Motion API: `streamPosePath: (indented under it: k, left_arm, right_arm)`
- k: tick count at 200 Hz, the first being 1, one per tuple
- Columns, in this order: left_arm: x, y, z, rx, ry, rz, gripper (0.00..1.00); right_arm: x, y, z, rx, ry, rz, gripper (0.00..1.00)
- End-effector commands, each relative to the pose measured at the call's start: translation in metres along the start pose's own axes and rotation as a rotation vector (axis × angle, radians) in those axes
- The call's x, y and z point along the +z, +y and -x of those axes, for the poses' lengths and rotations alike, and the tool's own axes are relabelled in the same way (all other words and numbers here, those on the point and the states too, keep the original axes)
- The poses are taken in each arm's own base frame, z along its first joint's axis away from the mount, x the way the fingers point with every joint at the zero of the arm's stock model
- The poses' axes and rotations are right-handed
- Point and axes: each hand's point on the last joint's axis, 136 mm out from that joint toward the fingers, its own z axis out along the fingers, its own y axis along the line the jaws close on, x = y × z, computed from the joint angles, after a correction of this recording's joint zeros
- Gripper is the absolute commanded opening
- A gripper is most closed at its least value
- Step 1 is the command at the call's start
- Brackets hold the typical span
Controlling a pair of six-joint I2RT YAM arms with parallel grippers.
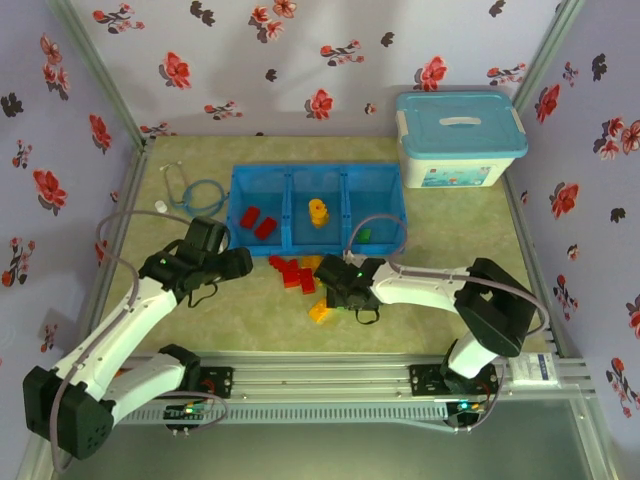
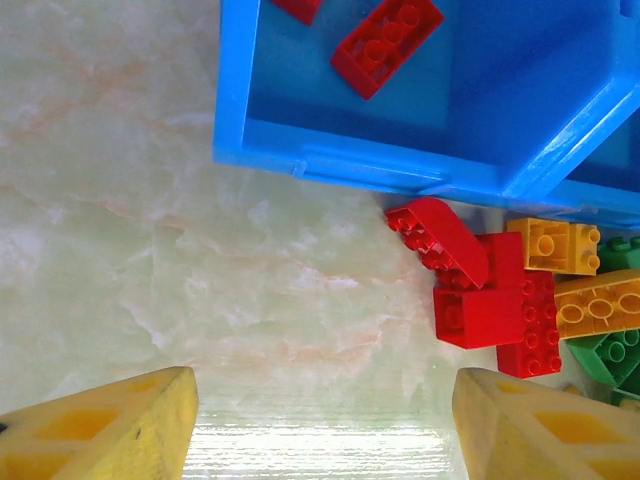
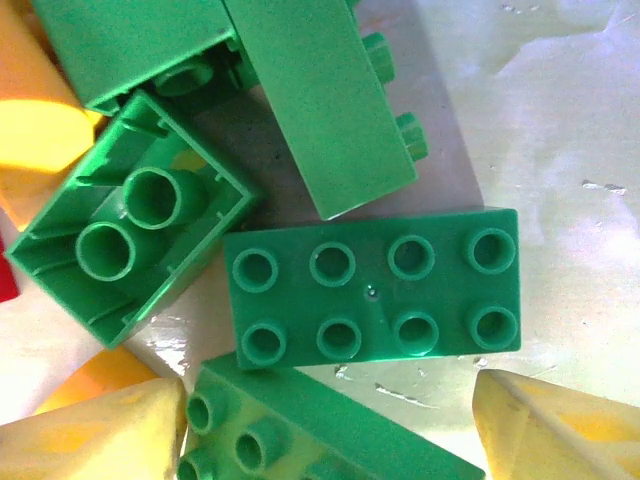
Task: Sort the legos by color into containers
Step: Pick up the lego from the bottom-center of the table.
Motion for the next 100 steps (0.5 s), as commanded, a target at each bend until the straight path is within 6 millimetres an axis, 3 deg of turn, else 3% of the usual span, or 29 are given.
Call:
streamPosePath:
  k: [1, 59, 100]
  left_arm:
    - [0.0000, 0.0024, -0.0082, -0.018, 0.014, -0.001, 0.68]
    - [-0.0013, 0.0013, -0.0098, -0.020, 0.007, -0.011, 0.68]
    - [-0.0032, -0.0028, -0.0152, -0.017, 0.012, -0.026, 0.68]
  right_arm:
    - [0.0028, -0.0016, -0.0016, 0.028, 0.000, -0.023, 0.75]
    - [-0.0005, -0.0021, -0.0023, 0.041, -0.003, -0.023, 0.71]
    - [0.0010, -0.0099, -0.0096, 0.046, 0.000, -0.055, 0.77]
